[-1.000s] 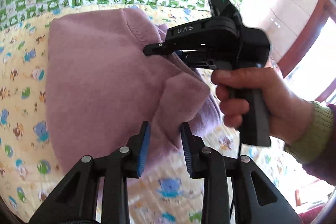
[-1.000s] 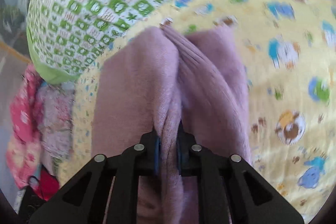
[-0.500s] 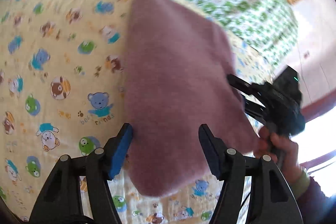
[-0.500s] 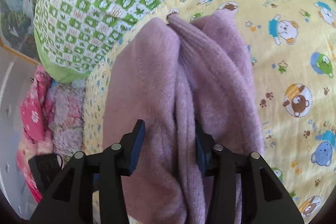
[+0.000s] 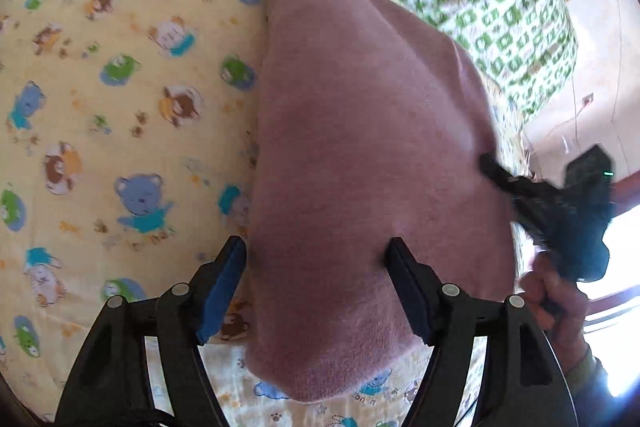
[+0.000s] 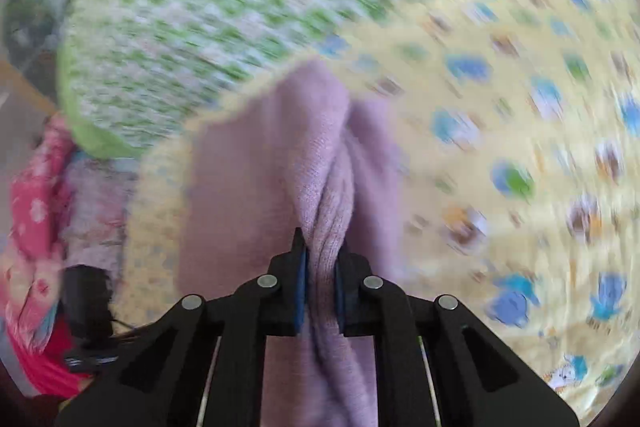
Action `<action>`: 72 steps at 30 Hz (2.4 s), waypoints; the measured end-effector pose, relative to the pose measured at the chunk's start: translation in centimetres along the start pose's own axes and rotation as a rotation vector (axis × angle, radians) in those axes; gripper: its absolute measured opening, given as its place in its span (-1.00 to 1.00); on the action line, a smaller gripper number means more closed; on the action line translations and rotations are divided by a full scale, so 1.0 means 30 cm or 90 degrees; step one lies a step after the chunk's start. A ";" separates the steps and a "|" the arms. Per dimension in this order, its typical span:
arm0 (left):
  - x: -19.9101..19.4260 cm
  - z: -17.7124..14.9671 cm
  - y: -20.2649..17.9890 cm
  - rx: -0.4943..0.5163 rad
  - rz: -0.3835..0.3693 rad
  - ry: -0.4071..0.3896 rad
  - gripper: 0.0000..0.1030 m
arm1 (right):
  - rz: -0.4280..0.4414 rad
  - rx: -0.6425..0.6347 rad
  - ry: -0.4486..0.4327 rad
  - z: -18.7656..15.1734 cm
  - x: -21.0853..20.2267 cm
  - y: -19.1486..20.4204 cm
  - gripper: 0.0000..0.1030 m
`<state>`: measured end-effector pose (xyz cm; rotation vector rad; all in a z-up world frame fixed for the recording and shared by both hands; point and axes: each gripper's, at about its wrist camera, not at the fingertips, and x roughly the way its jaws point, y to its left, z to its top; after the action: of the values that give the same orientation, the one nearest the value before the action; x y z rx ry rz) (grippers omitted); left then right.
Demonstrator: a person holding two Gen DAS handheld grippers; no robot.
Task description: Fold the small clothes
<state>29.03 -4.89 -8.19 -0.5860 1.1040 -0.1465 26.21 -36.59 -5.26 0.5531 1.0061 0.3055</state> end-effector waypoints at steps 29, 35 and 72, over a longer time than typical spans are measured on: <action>0.067 0.112 0.084 -0.043 -0.064 0.044 0.02 | 0.057 0.082 0.030 -0.064 0.061 -0.086 0.34; 0.061 0.139 0.161 -0.048 -0.127 0.069 -0.10 | 0.078 0.055 0.047 -0.059 0.082 -0.063 0.41; -0.411 0.218 0.277 -0.031 -0.124 -0.050 -0.30 | 0.331 0.093 0.136 0.028 0.192 0.340 -0.38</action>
<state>27.65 9.39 -0.56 -0.7371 0.9750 -0.2643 29.96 -25.64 -3.22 0.9307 1.0847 0.7694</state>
